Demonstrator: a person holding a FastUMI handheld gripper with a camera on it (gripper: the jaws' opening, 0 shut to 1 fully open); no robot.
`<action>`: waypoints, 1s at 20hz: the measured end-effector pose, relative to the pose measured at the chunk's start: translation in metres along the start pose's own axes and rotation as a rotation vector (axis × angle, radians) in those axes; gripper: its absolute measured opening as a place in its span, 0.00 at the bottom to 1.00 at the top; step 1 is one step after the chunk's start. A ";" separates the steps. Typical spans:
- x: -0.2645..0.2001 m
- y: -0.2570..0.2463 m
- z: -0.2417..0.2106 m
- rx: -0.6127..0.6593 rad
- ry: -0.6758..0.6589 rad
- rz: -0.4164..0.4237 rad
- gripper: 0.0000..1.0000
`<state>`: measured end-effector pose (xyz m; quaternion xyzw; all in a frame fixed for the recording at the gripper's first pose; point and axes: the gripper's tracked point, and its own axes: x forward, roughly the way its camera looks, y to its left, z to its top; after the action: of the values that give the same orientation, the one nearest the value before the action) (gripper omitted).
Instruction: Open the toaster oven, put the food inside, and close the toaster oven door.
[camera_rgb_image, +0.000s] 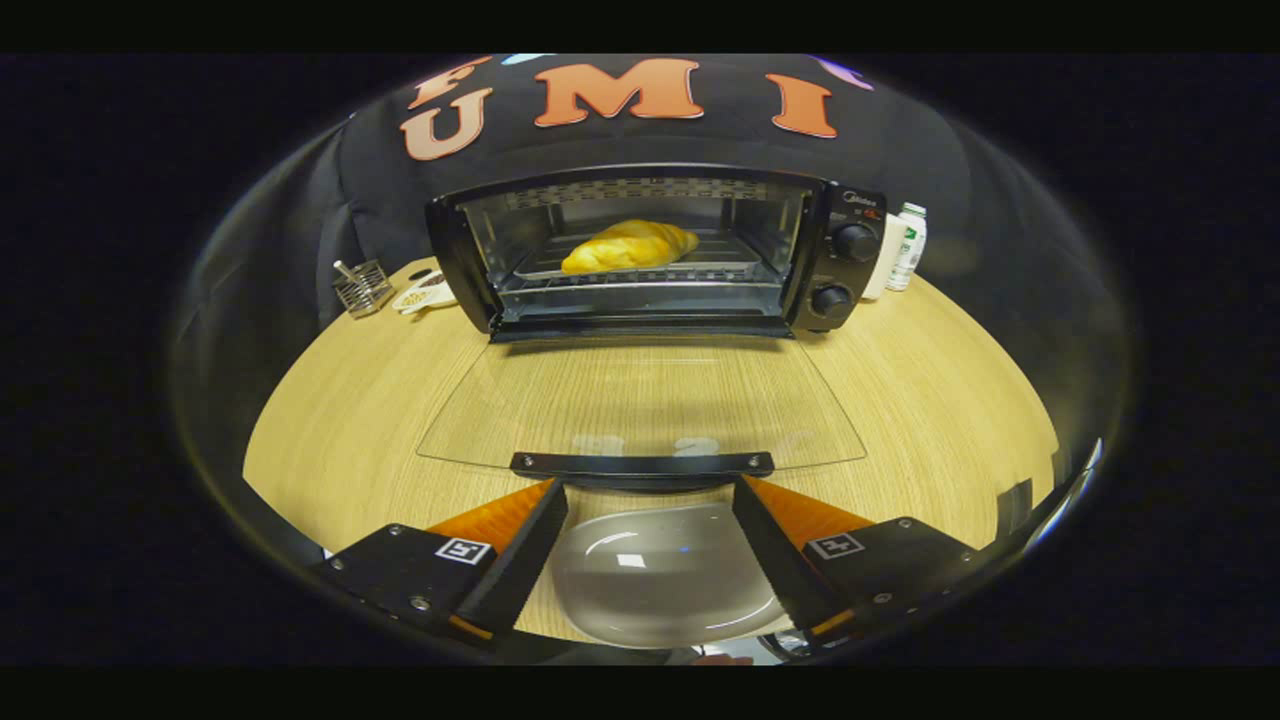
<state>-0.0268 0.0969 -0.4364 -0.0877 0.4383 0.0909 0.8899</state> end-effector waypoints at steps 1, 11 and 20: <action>0.003 0.002 -0.001 -0.008 0.009 0.004 0.99; -0.001 0.003 0.011 0.015 0.003 0.004 0.99; -0.031 -0.007 0.052 0.055 -0.099 0.017 0.99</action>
<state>-0.0037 0.1000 -0.3799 -0.0547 0.3970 0.0907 0.9117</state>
